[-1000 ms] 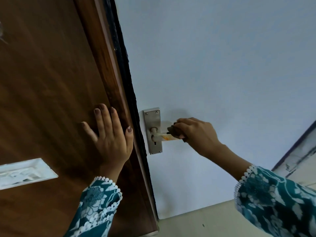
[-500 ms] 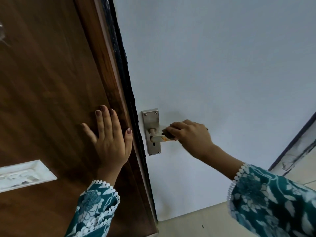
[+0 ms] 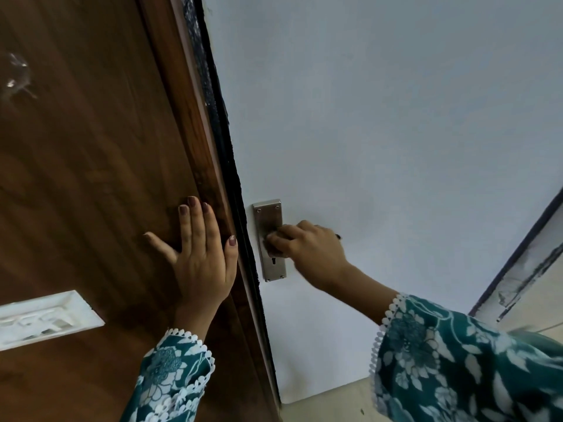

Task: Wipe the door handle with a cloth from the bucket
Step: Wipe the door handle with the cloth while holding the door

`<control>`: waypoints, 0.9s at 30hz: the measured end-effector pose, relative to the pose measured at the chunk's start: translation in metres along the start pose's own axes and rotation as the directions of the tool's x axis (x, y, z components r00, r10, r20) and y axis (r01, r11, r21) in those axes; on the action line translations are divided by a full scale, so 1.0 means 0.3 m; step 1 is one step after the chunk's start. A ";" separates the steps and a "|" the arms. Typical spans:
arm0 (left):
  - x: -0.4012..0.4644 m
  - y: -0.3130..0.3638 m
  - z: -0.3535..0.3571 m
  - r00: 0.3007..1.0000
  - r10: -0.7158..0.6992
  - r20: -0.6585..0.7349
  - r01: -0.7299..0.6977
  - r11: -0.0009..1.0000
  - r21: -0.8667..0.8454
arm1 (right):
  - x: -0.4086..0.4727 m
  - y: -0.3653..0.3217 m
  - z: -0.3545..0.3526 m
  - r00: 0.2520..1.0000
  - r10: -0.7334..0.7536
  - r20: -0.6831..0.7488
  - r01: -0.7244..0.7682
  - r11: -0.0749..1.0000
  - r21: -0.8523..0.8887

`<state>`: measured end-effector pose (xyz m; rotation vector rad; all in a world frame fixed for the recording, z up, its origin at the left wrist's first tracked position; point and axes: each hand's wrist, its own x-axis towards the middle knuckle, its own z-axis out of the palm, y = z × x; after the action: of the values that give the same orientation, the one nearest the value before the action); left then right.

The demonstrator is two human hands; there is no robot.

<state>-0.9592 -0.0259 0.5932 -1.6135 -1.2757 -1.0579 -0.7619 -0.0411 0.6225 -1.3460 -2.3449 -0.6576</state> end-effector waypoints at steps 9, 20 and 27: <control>-0.009 -0.004 0.020 0.999 0.021 -0.048 -0.021 1.000 0.013 | -0.117 0.127 0.012 0.978 0.210 -0.005 -0.210 0.978 -0.016; -0.013 -0.015 0.020 0.999 0.025 -0.037 -0.027 0.999 -0.033 | -0.117 0.106 0.035 0.973 0.227 -0.050 -0.222 0.971 0.084; -0.013 -0.003 0.026 0.998 0.024 -0.060 -0.024 1.000 -0.006 | -0.113 0.092 0.043 0.968 0.238 -0.083 -0.236 0.971 0.032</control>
<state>-0.9595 -0.0197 0.5872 -1.5862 -1.2115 -1.0890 -0.7223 -0.0457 0.6001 -1.5262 -2.0745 -0.6024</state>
